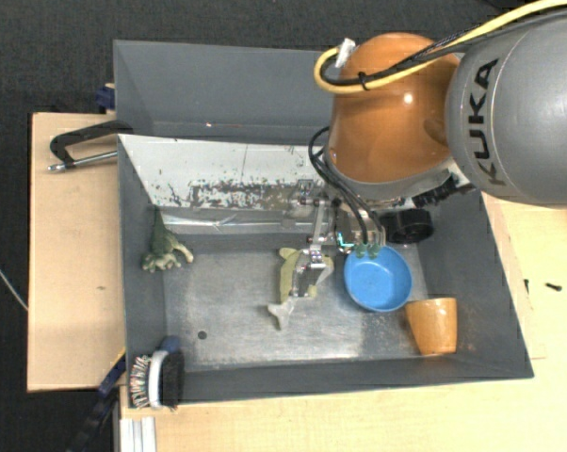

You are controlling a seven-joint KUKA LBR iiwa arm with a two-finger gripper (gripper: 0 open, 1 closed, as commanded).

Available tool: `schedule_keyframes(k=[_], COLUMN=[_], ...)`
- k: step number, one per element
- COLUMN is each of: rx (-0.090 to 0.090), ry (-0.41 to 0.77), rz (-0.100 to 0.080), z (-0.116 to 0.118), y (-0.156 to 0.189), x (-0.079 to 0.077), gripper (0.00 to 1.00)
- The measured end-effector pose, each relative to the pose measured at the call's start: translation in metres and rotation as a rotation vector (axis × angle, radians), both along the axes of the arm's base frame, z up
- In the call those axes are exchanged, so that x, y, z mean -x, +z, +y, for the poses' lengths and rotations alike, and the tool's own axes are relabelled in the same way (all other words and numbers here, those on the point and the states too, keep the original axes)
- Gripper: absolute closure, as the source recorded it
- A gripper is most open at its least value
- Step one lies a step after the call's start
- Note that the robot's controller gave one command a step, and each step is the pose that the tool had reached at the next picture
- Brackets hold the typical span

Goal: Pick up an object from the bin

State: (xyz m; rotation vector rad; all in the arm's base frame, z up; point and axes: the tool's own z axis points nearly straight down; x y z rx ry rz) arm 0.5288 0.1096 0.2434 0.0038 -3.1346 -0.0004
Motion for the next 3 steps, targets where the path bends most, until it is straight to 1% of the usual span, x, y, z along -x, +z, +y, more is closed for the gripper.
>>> schedule_keyframes(k=[1, 2, 3], rx=[0.001, -0.006, -0.005], ry=[0.096, -0.04, -0.043], rz=[0.001, -0.019, -0.031], z=[-0.042, -0.061, -0.062], y=[-0.142, -0.163, -0.161], x=[0.019, -0.01, -0.014], gripper=[0.0, 0.0, 1.0])
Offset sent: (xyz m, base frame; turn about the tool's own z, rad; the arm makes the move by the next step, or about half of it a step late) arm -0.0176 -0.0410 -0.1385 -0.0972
